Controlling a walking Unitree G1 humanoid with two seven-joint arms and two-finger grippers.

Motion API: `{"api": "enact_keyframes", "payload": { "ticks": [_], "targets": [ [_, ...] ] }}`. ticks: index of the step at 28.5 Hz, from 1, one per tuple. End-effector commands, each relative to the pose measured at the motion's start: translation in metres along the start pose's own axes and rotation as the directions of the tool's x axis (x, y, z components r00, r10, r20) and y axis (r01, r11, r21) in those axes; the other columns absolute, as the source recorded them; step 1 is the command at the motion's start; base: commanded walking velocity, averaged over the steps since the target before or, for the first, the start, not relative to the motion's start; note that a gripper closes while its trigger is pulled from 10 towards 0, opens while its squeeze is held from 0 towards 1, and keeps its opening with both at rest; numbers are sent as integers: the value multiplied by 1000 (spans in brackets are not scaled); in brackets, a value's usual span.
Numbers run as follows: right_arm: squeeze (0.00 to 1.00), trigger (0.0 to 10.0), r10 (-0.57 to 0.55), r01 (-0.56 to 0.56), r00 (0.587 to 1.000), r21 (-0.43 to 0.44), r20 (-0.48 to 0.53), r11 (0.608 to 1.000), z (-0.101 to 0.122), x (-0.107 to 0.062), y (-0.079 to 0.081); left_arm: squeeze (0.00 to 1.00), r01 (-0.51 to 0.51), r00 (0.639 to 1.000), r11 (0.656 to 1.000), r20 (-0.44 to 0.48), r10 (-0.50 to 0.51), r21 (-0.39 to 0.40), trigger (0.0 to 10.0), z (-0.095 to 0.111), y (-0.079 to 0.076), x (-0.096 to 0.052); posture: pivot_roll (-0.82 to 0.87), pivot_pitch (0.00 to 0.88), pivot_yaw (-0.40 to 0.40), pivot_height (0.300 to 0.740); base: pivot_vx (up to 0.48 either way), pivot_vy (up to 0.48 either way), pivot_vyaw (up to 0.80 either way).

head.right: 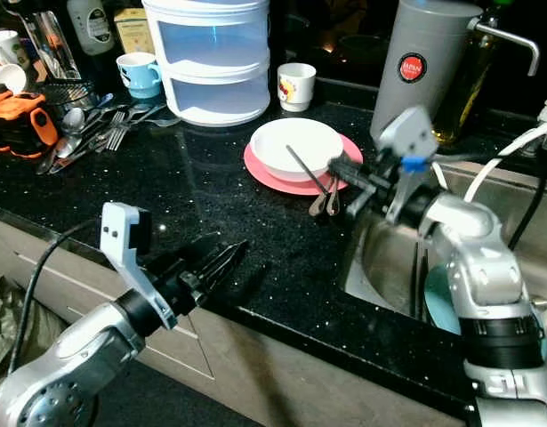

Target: Kitchen organization

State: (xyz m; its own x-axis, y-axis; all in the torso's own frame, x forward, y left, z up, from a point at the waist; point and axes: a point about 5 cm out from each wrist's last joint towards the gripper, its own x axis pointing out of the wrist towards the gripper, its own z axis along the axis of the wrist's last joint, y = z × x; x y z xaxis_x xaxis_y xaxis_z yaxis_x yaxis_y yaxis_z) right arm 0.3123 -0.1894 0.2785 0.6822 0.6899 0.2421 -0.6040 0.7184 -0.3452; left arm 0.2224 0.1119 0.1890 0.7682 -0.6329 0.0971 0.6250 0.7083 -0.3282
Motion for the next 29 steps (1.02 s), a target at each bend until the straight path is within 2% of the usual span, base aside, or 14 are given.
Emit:
{"api": "enact_keyframes", "payload": {
  "ticks": [1, 4, 5, 6, 7, 9, 10, 13, 20, 21, 23, 24, 29],
  "targets": [
    [0, 0, -17, 17, 1000, 21, 4, 1000, 1, -1, -1, 0, -2, 1000, 1000, -5, 2, 1, 10000, -1, 1, 1, 99, 0, -7, 740, 0, 0, 0],
    [0, 0, -21, 21, 999, -11, -35, 1000, -4, -1, -2, 0, -1, 1000, 1000, -6, 1, 0, 10000, -2, 1, 1, 99, 0, -6, 740, 0, 0, 0],
    [0, 3412, -27, 25, 997, -33, -72, 999, -8, -1, -2, 0, 0, 1000, 1000, -6, 0, 0, 10000, -2, 1, 1, 99, 0, -6, 740, 0, 0, 0],
    [0, 3412, -31, 27, 995, -47, -96, 999, -11, -2, -2, 0, 0, 1000, 1000, -6, 0, 0, 10000, -2, 1, 1, 99, 0, -6, 740, 0, 0, 0],
    [0, 10000, -33, 28, 993, -50, -115, 998, -14, -2, -2, 0, 0, 1000, 1000, -6, 0, 0, 10000, -2, 1, 1, 99, 0, -6, 740, 0, 0, 0],
    [0, 10000, -33, 28, 993, -50, -115, 998, -14, -2, -2, 0, 0, 1000, 1000, -6, 0, 0, 10000, -2, 1, 1, 99, 0, -6, 740, 0, 0, 0],
    [1000, 10000, -2, -6, 989, -57, -146, 998, -17, -4, 1, 0, 1, 1000, 1000, -7, -1, 0, 10000, -2, 0, 1, 101, 0, -5, 740, 0, 0, 0],
    [1000, 10000, 90, -98, 977, -33, -192, 995, -17, -11, 7, 0, 1, 1000, 1000, -10, -1, 0, 10000, -2, 0, 1, 101, 0, -5, 740, 0, 0, 0],
    [1000, 10000, 102, -114, 970, -42, -222, 993, -18, -13, 8, 0, 4, 1000, 1000, -9, -4, -1, 10000, -2, -1, 1, 95, 0, -3, 740, 0, 0, 0],
    [596, 10000, 104, -118, 967, -46, -231, 992, -20, -12, 9, 0, 5, 1000, 1000, -9, -5, -1, 10000, -2, -1, 1, 95, 0, -3, 740, 0, 0, 0],
    [596, 10000, 103, -118, 966, -48, -237, 992, -21, -12, 9, 0, 5, 1000, 1000, -9, -5, -2, 10000, -2, -1, 1, 96, 0, -4, 740, 0, 0, 0],
    [0, 10000, 102, -117, 965, -49, -241, 992, -22, -11, 10, 0, 5, 1000, 1000, -8, -5, -2, 10000, -2, -1, 1, 96, 0, -5, 740, 0, 0, 0],
    [0, 10000, 127, -141, 957, -35, -262, 989, -27, -9, 16, 0, 4, 1000, 1000, -6, -4, -3, 10000, -2, -1, 2, 93, 0, -8, 740, 0, 0, 0]
  ]
}}
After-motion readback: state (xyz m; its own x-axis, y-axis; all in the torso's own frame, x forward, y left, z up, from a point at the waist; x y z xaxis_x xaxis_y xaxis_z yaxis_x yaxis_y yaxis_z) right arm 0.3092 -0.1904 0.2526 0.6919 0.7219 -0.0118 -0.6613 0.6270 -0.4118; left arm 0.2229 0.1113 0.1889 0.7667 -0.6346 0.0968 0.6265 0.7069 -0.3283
